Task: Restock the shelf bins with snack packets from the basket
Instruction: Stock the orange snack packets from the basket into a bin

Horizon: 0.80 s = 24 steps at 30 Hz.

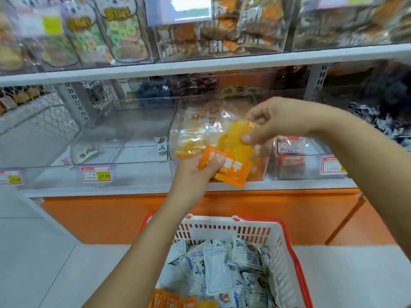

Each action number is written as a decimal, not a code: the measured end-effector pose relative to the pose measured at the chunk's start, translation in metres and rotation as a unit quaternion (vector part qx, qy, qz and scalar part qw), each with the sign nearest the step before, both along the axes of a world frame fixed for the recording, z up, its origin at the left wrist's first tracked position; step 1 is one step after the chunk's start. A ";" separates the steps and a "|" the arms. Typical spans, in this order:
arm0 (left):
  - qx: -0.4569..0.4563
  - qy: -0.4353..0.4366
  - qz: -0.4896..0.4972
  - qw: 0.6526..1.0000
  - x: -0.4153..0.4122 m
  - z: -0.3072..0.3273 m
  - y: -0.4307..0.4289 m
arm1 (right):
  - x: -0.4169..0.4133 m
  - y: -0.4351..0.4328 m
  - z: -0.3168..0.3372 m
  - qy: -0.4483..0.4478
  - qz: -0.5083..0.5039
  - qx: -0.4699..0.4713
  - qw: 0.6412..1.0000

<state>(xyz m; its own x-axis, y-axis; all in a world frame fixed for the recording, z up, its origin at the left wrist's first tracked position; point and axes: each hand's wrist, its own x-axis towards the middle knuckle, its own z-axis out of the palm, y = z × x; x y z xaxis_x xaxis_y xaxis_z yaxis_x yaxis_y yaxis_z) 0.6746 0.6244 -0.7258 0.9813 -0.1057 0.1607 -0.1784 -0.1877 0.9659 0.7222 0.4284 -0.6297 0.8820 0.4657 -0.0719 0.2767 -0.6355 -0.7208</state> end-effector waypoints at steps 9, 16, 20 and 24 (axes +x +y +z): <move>0.386 -0.095 0.040 0.917 0.088 0.020 0.007 | 0.044 -0.018 0.012 -0.273 -0.080 -0.199 0.938; 0.468 -0.128 0.087 0.870 0.110 -0.005 0.007 | 0.057 0.006 -0.032 -0.141 -0.013 -0.427 0.893; 0.454 -0.149 0.060 0.876 0.101 -0.004 0.010 | 0.061 0.019 -0.054 -0.172 -0.048 -0.498 0.848; 0.394 -0.148 0.054 0.905 0.081 0.005 0.024 | 0.056 0.019 -0.057 -0.255 -0.100 -0.454 0.848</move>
